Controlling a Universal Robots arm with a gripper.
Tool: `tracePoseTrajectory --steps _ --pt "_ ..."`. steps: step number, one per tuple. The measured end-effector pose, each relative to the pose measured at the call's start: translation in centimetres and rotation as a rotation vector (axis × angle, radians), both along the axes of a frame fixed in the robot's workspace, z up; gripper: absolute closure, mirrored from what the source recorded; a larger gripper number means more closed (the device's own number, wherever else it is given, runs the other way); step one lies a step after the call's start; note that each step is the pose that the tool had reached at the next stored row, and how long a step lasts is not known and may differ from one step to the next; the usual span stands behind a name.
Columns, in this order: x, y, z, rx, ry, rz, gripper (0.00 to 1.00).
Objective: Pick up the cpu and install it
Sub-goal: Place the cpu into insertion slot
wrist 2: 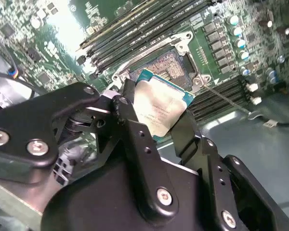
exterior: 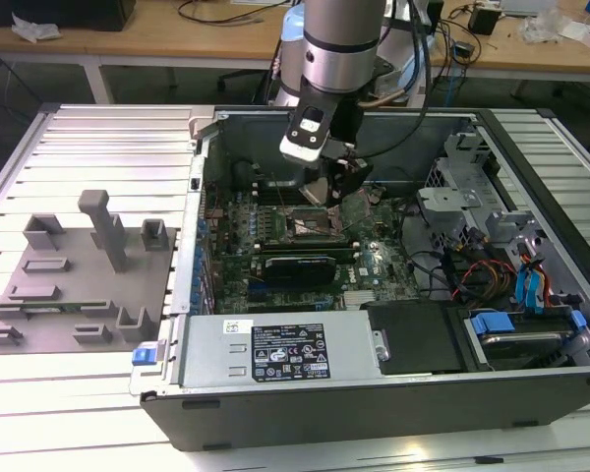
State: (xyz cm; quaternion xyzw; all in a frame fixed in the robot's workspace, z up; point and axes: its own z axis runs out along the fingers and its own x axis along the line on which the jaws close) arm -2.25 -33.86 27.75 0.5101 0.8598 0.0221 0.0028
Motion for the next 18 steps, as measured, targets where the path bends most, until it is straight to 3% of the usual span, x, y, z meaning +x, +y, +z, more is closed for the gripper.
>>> tracePoseTrajectory --steps 13,18 --pt "0.00 0.00 -0.08 -0.0001 0.0000 -0.235 0.46" --pt "0.00 0.00 -0.13 0.0000 0.0000 -0.364 0.46"
